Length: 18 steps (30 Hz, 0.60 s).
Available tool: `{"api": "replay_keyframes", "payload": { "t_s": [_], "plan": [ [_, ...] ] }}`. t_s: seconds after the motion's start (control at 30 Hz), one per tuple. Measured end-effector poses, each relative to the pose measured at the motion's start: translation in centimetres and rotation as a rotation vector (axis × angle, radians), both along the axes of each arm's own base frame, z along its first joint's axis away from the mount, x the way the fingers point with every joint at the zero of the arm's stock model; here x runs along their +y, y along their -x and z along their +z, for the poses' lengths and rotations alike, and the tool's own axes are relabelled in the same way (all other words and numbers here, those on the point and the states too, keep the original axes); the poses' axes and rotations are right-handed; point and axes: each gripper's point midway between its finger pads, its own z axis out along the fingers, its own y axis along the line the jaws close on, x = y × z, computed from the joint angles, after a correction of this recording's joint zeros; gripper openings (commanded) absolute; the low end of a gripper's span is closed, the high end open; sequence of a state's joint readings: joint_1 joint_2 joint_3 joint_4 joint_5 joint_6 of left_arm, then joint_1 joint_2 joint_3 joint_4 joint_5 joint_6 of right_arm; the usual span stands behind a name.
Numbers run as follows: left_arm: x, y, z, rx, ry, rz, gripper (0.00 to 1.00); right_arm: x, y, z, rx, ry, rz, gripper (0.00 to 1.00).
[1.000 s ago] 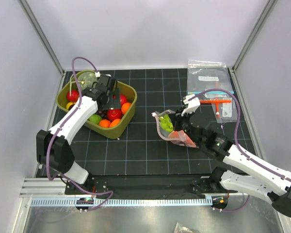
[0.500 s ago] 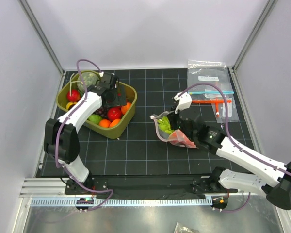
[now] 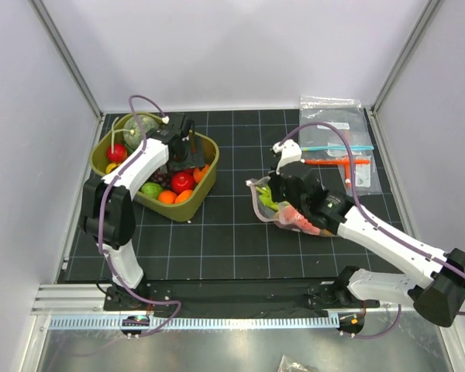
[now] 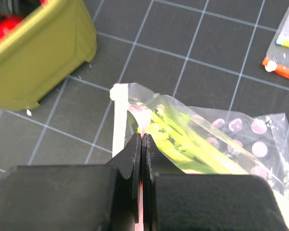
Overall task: Place the food in the zip-top bag and seal the zipper
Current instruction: Pick up the fake fruit from the bin.
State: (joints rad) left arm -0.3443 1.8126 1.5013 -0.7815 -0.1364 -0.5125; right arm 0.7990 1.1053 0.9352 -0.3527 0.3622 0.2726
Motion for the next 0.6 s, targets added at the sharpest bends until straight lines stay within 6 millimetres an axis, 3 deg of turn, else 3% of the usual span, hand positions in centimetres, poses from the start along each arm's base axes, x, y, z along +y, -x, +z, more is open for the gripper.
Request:
{"api": "replay_keyframes", "payload": {
  "t_s": [0.23,0.33,0.43,0.6],
  "plan": [
    [0.1,0.8,-0.1,0.016,0.01,0.021,1.0,2.4,-2.3,4.5,-0.007,-0.027,0.017,0.01],
    [1.2,2.9,-0.2,0.035,-0.015,0.033,1.0,3.1,-2.9,6.3,-0.026,-0.054,0.035,0.01],
    [2.6,5.2,-1.2,0.102,-0.075,0.042,1.0,3.2,-2.9,6.4,-0.022,-0.061,0.05,0.01],
    [3.3,5.6,-2.3,0.128,-0.119,0.033,1.0,3.0,-3.2,5.6,-0.005,-0.037,0.058,0.01]
  ]
}}
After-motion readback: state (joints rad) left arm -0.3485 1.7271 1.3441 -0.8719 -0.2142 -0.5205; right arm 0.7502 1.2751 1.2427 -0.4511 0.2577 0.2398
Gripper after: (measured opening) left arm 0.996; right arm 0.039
